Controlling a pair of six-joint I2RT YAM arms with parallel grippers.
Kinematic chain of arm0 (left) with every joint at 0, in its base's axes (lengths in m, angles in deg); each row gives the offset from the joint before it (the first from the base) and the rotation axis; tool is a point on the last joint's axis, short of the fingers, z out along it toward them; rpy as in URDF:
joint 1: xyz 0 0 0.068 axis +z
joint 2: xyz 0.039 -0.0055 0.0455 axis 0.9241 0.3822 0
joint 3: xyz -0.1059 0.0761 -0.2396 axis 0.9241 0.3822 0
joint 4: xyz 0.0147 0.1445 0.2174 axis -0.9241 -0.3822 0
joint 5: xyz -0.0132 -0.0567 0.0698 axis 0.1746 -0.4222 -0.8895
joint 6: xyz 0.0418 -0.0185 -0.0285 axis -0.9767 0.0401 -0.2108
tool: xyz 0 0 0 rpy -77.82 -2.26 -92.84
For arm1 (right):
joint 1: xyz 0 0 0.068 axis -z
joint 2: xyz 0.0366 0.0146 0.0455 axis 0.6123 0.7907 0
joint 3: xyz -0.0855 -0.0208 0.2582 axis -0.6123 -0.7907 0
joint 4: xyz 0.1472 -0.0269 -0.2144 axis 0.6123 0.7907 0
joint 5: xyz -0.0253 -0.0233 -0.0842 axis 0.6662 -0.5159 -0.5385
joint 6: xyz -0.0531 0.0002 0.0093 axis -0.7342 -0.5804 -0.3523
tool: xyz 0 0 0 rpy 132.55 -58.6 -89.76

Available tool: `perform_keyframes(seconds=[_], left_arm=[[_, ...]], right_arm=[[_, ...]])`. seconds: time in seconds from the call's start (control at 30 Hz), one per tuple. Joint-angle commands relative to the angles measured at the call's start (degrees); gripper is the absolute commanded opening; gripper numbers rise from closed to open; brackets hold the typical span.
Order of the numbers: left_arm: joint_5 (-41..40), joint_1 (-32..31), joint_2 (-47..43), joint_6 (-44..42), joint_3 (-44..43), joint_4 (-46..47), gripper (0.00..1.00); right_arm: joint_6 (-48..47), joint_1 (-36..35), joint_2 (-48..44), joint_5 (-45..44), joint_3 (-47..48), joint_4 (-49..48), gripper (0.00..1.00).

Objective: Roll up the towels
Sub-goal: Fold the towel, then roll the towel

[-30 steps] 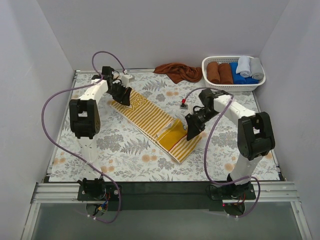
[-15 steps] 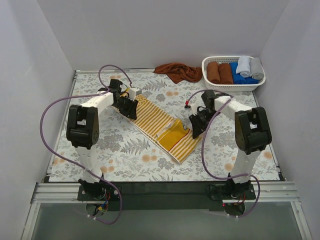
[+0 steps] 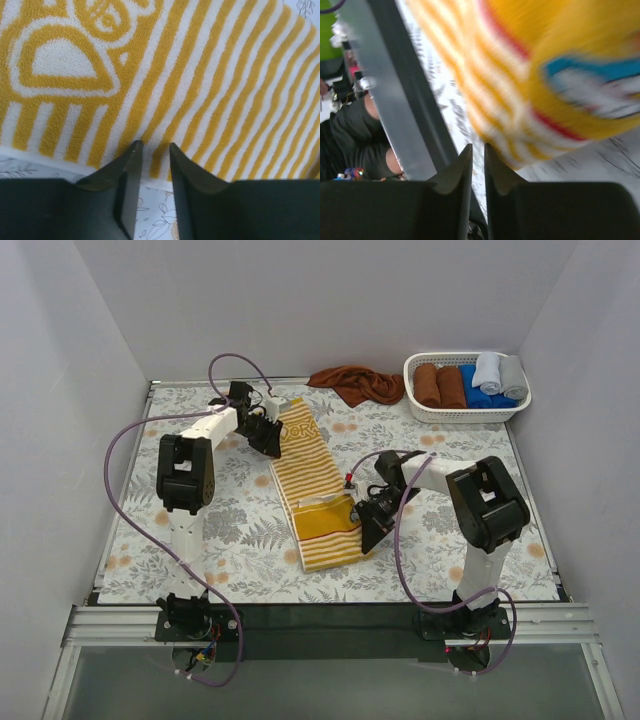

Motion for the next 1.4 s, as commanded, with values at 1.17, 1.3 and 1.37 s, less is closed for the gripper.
perform_keyframes(seconds=[1.17, 1.3, 1.37], left_arm=[[-23.7, -38.8, -61.7, -20.2, 57.5, 18.4, 0.75], [-30.8, -46.4, -57.3, -22.2, 59.1, 22.5, 0.77], [-32.3, -50.3, -55.6, -23.0, 60.1, 24.4, 0.76]], right_arm=[[21.5, -1.2, 15.2, 0.7, 16.8, -23.3, 0.18], [22.1, -1.3, 15.8, -0.2, 17.3, -22.7, 0.14], [22.1, -1.3, 16.0, -0.4, 17.5, -22.2, 0.13]])
